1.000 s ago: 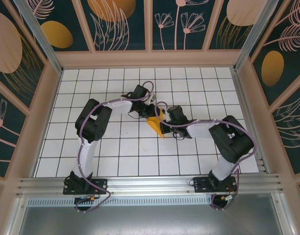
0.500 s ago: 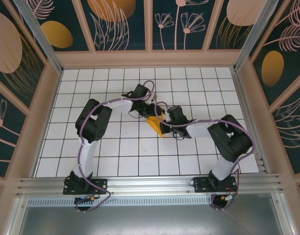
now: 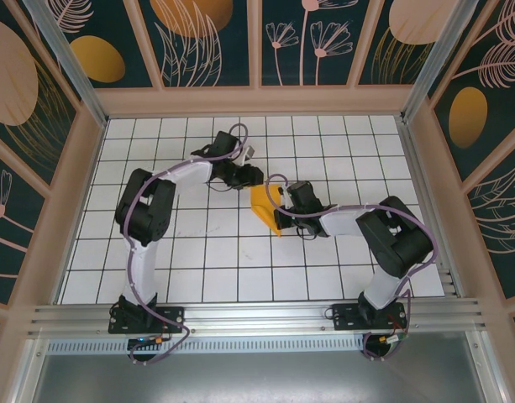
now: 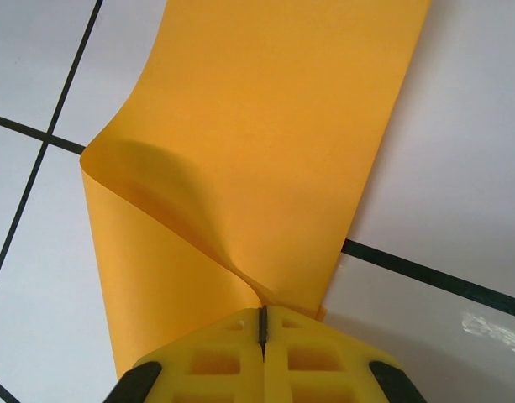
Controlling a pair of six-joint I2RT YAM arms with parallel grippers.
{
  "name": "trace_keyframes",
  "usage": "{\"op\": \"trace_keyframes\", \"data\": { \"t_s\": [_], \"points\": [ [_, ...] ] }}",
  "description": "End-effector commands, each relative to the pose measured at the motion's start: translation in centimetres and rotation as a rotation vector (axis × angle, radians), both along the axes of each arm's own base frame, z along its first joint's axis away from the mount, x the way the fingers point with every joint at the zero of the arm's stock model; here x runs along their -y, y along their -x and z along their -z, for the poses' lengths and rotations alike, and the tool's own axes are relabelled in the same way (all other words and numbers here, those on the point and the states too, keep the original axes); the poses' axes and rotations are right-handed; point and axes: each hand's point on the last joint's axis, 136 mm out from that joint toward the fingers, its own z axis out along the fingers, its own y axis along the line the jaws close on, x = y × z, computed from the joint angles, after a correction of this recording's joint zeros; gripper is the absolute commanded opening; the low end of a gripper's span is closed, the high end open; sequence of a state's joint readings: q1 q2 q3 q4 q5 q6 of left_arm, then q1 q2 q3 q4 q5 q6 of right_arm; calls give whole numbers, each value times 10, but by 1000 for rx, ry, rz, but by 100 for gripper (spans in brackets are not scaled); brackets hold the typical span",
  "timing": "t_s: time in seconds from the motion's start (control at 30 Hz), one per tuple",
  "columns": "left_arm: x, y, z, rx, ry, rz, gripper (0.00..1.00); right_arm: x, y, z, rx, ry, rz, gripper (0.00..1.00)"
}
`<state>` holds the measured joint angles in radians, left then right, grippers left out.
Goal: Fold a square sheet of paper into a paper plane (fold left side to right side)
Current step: Third fold the triangle at the center of the table.
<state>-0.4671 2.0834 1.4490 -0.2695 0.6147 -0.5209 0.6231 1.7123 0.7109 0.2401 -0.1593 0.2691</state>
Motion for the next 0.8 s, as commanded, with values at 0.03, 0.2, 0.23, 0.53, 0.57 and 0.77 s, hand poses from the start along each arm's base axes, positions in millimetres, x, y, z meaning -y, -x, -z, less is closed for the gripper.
{"op": "trace_keyframes", "data": {
  "t_s": [0.03,0.2,0.23,0.53,0.57,0.77],
  "points": [
    [11,34,-25,-9,122,57,36,16,26,37,-133,78,-6,0],
    [28,55,-20,-35,138,101,35,16,25,38,-134,83,-6,0],
    [30,56,-15,-41,131,100,35,16,25,38,-135,82,-7,0],
    [29,63,19,-87,66,89,35,17,26,40,-141,91,-5,0],
    [28,64,21,-89,59,87,35,17,26,40,-140,91,-5,0],
    [21,69,40,-112,19,80,35,17,25,41,-143,98,-1,0]
  ]
}}
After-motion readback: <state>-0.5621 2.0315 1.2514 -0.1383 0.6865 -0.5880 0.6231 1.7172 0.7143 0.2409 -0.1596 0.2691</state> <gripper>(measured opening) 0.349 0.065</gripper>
